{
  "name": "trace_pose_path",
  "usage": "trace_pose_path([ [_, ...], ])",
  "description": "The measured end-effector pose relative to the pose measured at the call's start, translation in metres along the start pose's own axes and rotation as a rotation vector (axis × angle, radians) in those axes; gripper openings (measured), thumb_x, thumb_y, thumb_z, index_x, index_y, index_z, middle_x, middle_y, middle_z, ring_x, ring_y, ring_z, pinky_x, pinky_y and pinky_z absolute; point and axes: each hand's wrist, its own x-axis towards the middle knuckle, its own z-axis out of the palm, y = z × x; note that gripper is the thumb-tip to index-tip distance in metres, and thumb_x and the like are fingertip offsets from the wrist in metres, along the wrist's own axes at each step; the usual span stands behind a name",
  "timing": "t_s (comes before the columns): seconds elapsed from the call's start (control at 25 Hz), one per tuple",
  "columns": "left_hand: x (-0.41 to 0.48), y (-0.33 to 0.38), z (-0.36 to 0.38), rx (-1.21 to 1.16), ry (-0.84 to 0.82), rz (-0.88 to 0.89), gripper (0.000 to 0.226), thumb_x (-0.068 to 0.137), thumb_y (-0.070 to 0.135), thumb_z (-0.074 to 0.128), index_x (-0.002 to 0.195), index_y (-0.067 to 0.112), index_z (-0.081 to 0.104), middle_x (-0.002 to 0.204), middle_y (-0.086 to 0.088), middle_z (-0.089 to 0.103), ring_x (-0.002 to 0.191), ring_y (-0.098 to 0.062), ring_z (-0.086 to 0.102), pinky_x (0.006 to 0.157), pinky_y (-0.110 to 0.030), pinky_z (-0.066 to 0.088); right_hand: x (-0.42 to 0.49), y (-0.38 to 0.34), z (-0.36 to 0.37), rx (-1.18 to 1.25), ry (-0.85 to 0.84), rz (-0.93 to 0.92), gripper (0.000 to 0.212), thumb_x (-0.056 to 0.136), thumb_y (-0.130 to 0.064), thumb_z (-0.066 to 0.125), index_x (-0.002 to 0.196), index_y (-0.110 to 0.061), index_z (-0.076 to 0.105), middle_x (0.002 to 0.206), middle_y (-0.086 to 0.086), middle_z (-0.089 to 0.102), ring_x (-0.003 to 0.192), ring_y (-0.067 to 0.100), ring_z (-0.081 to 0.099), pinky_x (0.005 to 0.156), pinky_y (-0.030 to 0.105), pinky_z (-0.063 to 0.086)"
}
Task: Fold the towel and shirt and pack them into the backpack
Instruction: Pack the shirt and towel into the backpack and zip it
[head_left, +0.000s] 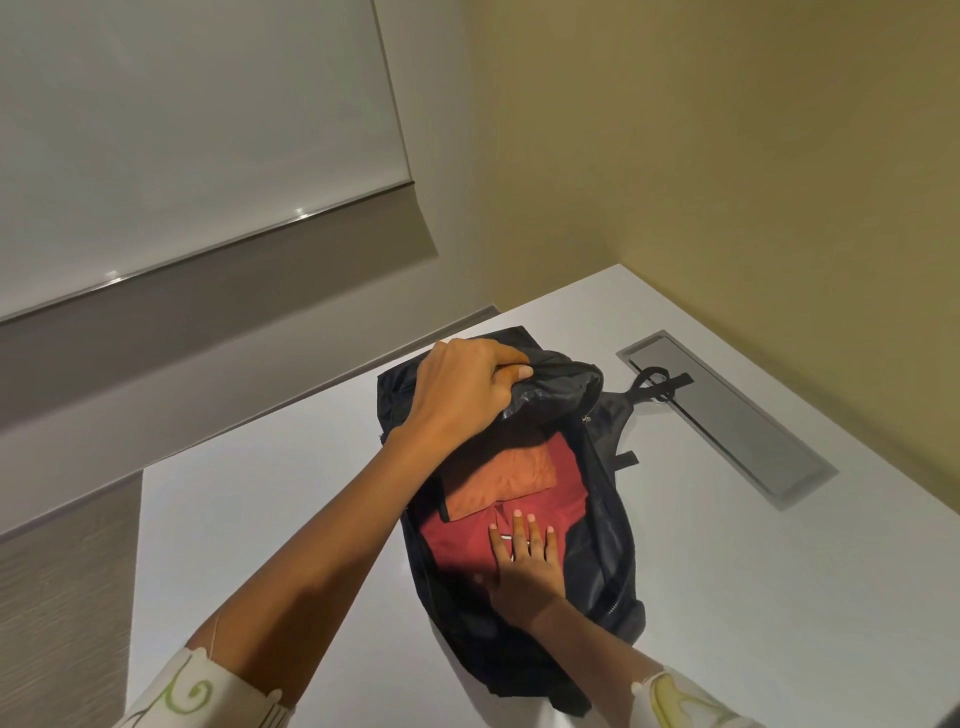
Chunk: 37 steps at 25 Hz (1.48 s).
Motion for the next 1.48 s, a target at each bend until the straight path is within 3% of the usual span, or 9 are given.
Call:
trace_pose_path([
  [0.16, -0.018, 0.008, 0.004, -0.025, -0.075, -0.001, 0.02, 0.092, 0.036, 0.062, 0.106, 0.031, 0.075, 0.105, 0.011, 0.074, 0.098, -0.014, 0.067, 0.082, -0.028, 0.048, 0.0, 0.008, -0.014, 0.05, -0.108, -0.042, 0.079, 0.095, -0.067, 0.019, 0.153, -0.026, -0.016, 0.16, 0.012, -0.022, 0.147, 0.036, -0.021, 0.116, 0.055, -0.013],
  [0.36, -0.054, 0.022, 0.02, -0.076, -0.201, -0.049, 0.023, 0.092, 0.038, 0.062, 0.111, 0.032, 0.073, 0.112, 0.013, 0.071, 0.107, -0.014, 0.063, 0.088, -0.033, 0.05, -0.038, 0.025, -0.031, 0.008, -0.08, -0.004, 0.073, 0.098, -0.063, 0.017, 0.154, -0.026, -0.012, 0.162, 0.008, -0.018, 0.148, 0.028, -0.019, 0.116, 0.054, -0.012],
  [0.48, -0.079, 0.029, 0.036, -0.053, -0.224, -0.053, 0.025, 0.092, 0.041, 0.061, 0.113, 0.033, 0.071, 0.111, 0.013, 0.071, 0.107, -0.015, 0.062, 0.087, -0.031, 0.048, -0.062, 0.043, -0.042, -0.002, 0.039, 0.145, 0.071, 0.1, -0.058, 0.017, 0.155, -0.021, -0.009, 0.162, 0.011, -0.013, 0.149, 0.027, -0.015, 0.117, 0.054, -0.011],
  [0.76, -0.128, 0.037, 0.072, 0.006, -0.282, -0.063, 0.029, 0.097, 0.04, 0.053, 0.124, 0.038, 0.064, 0.114, 0.01, 0.066, 0.11, -0.019, 0.059, 0.087, -0.033, 0.048, -0.111, 0.09, -0.106, -0.081, 0.313, 0.418, 0.067, 0.103, -0.031, 0.038, 0.156, -0.011, 0.002, 0.161, 0.02, -0.012, 0.147, 0.039, -0.015, 0.116, 0.057, -0.009],
  [0.84, -0.141, 0.037, 0.083, 0.03, -0.3, -0.062, 0.032, 0.098, 0.035, 0.05, 0.128, 0.04, 0.06, 0.118, 0.007, 0.062, 0.113, -0.02, 0.056, 0.09, -0.036, 0.047, -0.12, 0.089, -0.127, -0.081, 0.425, 0.406, 0.071, 0.102, -0.033, 0.043, 0.155, -0.011, 0.0, 0.16, 0.022, -0.012, 0.146, 0.043, -0.014, 0.116, 0.057, -0.008],
  [0.96, -0.162, 0.039, 0.099, 0.084, -0.344, -0.039, 0.038, 0.099, 0.025, 0.048, 0.132, 0.042, 0.055, 0.121, 0.001, 0.057, 0.112, -0.024, 0.052, 0.091, -0.039, 0.046, -0.118, 0.065, -0.144, -0.099, 0.499, 0.207, 0.073, 0.099, -0.028, 0.047, 0.155, -0.014, 0.002, 0.161, 0.022, -0.008, 0.147, 0.042, -0.013, 0.117, 0.055, -0.005],
  [1.16, -0.197, 0.049, 0.117, 0.068, -0.289, -0.028, 0.036, 0.098, 0.025, 0.049, 0.133, 0.027, 0.058, 0.13, -0.004, 0.057, 0.109, -0.03, 0.054, 0.09, -0.039, 0.047, -0.083, 0.027, -0.126, -0.06, 0.249, -0.075, 0.065, 0.104, -0.033, 0.038, 0.156, -0.027, -0.002, 0.162, 0.017, -0.011, 0.148, 0.038, -0.013, 0.119, 0.052, 0.002],
  [1.32, -0.218, 0.036, 0.127, 0.097, -0.231, 0.088, 0.041, 0.094, 0.03, 0.044, 0.132, 0.025, 0.059, 0.117, 0.004, 0.065, 0.101, -0.02, 0.062, 0.088, -0.035, 0.048, -0.065, 0.034, -0.105, -0.097, 0.111, -0.069, 0.061, 0.104, -0.043, 0.033, 0.155, -0.037, -0.001, 0.161, 0.02, -0.013, 0.148, 0.041, -0.011, 0.119, 0.052, 0.006],
  [1.48, -0.238, 0.0, 0.118, 0.018, 0.019, 0.005, 0.037, 0.091, 0.028, 0.041, 0.115, 0.034, 0.069, 0.114, 0.018, 0.065, 0.103, -0.007, 0.059, 0.095, -0.027, 0.043, -0.061, 0.04, -0.099, -0.124, 0.061, -0.062, 0.057, 0.104, -0.044, 0.033, 0.155, -0.038, 0.008, 0.161, 0.021, -0.011, 0.148, 0.042, -0.009, 0.119, 0.052, 0.01],
])
